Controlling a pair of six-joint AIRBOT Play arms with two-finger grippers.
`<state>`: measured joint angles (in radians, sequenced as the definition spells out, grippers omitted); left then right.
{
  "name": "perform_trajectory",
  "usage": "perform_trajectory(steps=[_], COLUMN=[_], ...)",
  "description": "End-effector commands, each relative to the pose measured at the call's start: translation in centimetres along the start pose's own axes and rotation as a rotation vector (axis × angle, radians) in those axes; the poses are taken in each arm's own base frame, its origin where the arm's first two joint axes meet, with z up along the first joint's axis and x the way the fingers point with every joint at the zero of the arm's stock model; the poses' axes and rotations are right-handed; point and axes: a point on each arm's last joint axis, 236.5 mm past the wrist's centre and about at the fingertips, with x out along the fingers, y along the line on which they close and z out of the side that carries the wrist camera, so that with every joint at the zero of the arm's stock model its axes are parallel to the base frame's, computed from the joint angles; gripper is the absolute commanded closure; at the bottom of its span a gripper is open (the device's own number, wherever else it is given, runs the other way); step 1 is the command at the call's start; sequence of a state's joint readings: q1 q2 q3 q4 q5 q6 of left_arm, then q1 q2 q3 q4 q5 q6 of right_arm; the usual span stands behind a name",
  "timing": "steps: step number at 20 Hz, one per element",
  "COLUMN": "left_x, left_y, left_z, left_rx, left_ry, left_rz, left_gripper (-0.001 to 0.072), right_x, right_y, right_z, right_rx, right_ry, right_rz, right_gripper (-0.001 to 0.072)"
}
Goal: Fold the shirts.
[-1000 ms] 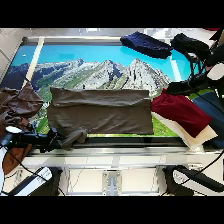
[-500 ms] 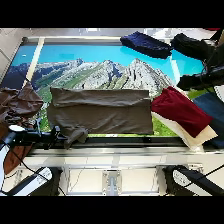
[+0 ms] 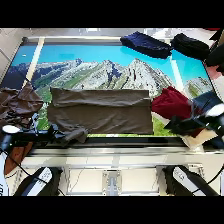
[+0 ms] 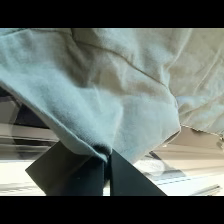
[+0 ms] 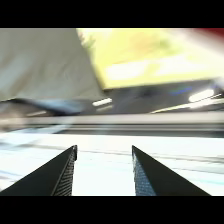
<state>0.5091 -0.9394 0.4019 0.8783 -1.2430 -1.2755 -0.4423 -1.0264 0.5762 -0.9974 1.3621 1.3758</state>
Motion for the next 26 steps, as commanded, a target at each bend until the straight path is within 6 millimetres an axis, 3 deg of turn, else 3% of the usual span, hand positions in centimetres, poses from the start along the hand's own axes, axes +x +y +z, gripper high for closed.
perform_trajectory(steps=[1,4,9,11,13,14,17,20,23,26], left_x=[-0.2,-0.2,-0.2,-0.2,-0.2,-0.2,-0.9,-3.6,-7.3,-12.9], left_y=[-0.1,-0.1,-0.1,-0.1,-0.1,-0.2,-1.7,-4.1,-6.6,-9.3], left_z=[0.2,0.2,0.2,0.2,0.2,0.2,0.4,1.1,2.2,5.9], left_rx=[0.010,0.010,0.010,0.010,0.010,0.009,0.025,0.135,0.212,0.217], left_ry=[-0.015,-0.015,-0.015,-0.015,-0.015,-0.015,-0.023,-0.108,-0.271,-0.582], left_rz=[0.001,0.001,0.001,0.001,0.001,-0.001,-0.042,-0.058,-0.062,-0.088], left_gripper=[0.0693,0.0693,0.0693,0.0693,0.0693,0.0693,0.0694,0.0694,0.0694,0.0695], right_x=[6.5,8.4,8.0,7.7,7.8,7.8,7.7,5.7,1.6,-2.6], right_y=[0.0,0.4,1.8,2.1,2.2,2.3,3.8,7.3,11.1,14.0], right_z=[-2.5,-1.8,3.0,3.4,3.3,3.1,1.9,0.6,0.0,1.4], right_rx=[0.191,0.194,0.210,0.223,0.223,0.222,0.168,0.002,-0.168,-0.292], right_ry=[-0.031,-0.099,-0.301,-0.317,-0.309,-0.301,-0.235,-0.158,-0.158,-0.273], right_rz=[0.147,0.140,0.160,0.175,0.179,0.182,0.216,0.275,0.319,0.326], right_gripper=[0.0315,0.0179,0.0209,0.0313,0.0608,0.0692,0.0694,0.0695,0.0694,0.0695])
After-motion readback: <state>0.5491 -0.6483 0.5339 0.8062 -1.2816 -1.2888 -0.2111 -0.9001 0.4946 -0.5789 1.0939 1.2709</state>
